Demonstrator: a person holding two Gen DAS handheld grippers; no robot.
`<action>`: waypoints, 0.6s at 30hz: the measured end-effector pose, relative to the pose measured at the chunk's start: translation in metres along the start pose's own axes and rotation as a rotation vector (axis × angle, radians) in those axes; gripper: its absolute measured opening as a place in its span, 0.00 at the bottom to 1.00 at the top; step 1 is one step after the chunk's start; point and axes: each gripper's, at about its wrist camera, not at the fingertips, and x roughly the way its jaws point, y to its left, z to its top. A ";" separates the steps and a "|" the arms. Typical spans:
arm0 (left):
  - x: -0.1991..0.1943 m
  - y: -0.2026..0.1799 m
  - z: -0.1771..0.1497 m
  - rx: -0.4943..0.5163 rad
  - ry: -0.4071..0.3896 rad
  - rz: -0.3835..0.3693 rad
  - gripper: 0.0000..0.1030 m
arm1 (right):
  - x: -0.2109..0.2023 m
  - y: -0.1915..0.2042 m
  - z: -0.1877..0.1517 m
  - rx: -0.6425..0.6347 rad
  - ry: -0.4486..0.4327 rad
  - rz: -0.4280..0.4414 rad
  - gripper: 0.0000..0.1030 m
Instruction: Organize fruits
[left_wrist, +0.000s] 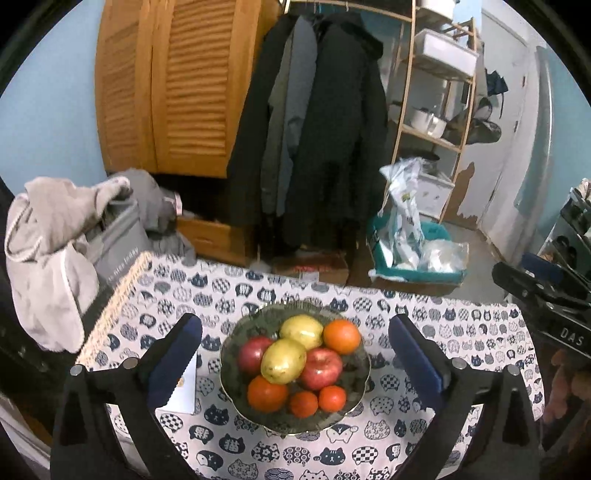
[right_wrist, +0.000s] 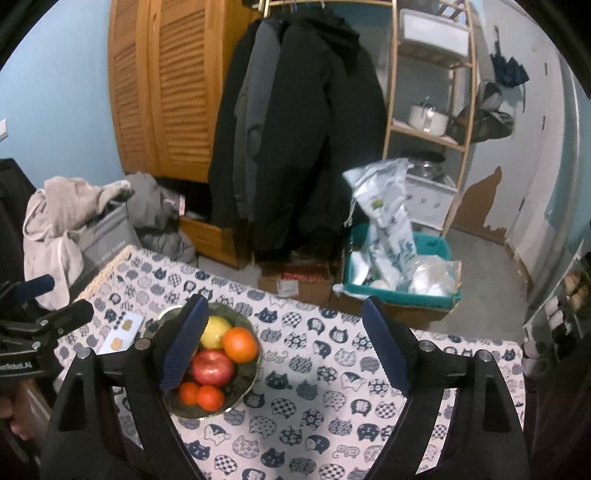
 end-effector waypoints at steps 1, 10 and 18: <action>-0.004 -0.001 0.001 0.002 -0.011 -0.001 0.99 | -0.007 -0.002 0.000 0.002 -0.015 -0.005 0.82; -0.035 -0.006 0.012 -0.004 -0.119 0.004 0.99 | -0.047 -0.018 0.001 0.014 -0.133 -0.067 0.82; -0.048 -0.014 0.015 0.007 -0.174 -0.019 0.99 | -0.065 -0.028 -0.001 0.030 -0.188 -0.074 0.82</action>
